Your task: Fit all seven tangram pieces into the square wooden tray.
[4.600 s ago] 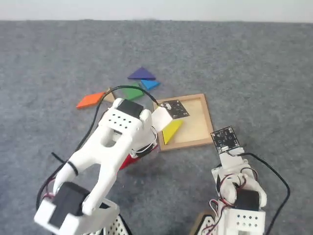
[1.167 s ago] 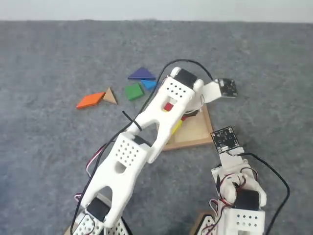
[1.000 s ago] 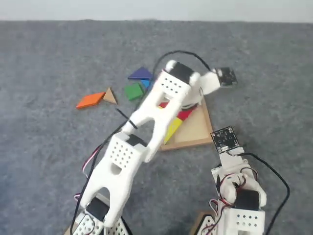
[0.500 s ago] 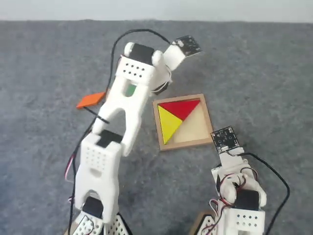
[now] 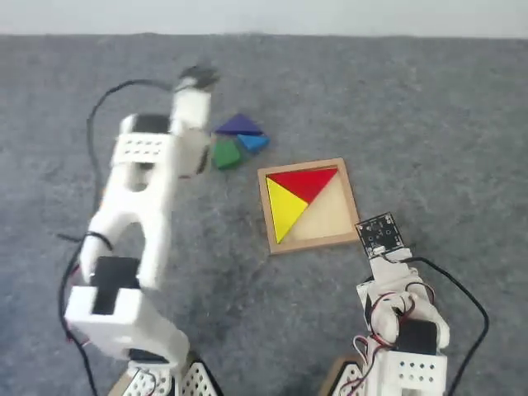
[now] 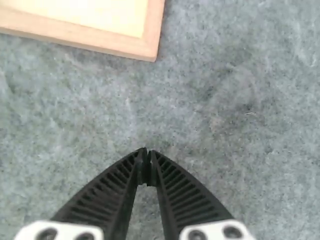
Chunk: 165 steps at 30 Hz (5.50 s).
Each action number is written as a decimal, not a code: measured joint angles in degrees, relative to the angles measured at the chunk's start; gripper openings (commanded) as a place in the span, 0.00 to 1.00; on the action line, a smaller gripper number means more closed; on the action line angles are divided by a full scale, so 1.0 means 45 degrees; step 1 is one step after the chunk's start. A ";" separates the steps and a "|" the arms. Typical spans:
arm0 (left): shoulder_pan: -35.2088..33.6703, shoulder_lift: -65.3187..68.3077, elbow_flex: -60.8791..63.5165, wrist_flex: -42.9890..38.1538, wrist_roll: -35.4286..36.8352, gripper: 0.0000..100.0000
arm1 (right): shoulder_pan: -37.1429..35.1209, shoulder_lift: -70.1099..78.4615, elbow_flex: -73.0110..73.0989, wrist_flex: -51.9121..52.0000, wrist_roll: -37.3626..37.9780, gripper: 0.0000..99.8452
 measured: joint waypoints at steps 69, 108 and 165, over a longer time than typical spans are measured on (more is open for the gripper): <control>-0.3419 1.0393 -1.2620 0.6232 -0.9983 0.10 | 0.0000 0.0000 0.0000 0.0000 0.0000 0.01; 0.1641 -0.0567 0.3497 0.0059 -0.0645 0.18 | 0.0000 0.0000 0.0000 0.0000 0.0000 0.01; 0.1817 -0.4337 0.6505 -0.0723 -0.2247 0.02 | 0.0000 0.0000 0.0000 0.0000 0.0000 0.01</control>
